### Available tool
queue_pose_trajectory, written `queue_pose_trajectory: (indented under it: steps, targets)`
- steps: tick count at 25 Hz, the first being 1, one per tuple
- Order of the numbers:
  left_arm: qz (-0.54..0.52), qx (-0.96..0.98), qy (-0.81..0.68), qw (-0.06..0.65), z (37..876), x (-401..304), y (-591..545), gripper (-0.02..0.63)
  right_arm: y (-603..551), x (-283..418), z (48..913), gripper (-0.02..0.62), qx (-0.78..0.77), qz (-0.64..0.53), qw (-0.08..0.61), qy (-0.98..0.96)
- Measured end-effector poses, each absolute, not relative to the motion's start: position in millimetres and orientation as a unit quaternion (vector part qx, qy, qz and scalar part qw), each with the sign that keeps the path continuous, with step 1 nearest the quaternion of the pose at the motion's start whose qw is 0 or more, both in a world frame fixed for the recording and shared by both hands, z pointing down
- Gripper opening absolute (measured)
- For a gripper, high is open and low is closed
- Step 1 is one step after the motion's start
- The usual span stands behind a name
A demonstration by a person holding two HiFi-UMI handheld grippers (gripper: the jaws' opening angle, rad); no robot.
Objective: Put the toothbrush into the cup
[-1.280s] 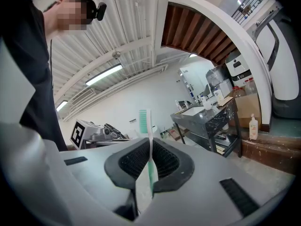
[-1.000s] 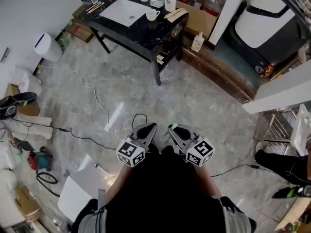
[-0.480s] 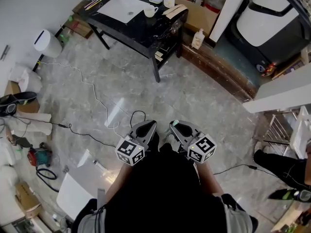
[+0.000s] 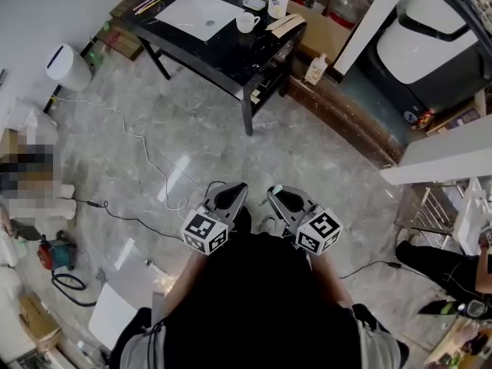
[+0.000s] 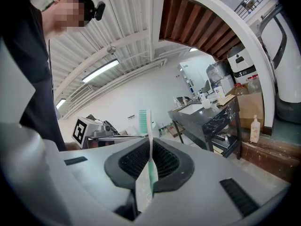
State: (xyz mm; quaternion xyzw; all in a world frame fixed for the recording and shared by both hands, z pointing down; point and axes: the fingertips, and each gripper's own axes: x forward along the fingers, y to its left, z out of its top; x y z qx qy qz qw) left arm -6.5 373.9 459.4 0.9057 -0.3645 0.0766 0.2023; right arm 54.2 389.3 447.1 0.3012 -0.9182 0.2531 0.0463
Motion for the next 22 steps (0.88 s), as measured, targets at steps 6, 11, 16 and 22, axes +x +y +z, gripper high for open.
queue_pose_trajectory:
  steps: [6, 11, 16, 22]
  targets:
    - [0.075, 0.912, -0.353, 0.192, 455.4, -39.3, 334.3, 0.009, 350.9, 12.9, 440.3, 0.029, 0.301, 0.243, 0.047, -0.921]
    - [0.073, 0.917, -0.345, 0.187, 457.0, -61.5, 305.0, 0.009, 322.8, -11.3, 441.0, 0.029, 0.308, 0.237, 0.049, -0.920]
    - [0.072, 0.922, -0.333, 0.181, 454.8, -81.0, 288.9, 0.009, 303.9, -30.7, 439.5, 0.029, 0.325, 0.243, 0.049, -0.913]
    - [0.080, 0.924, -0.321, 0.191, 466.2, -96.7, 274.4, 0.009, 296.1, -48.3, 442.8, 0.029, 0.331, 0.250, 0.046, -0.909]
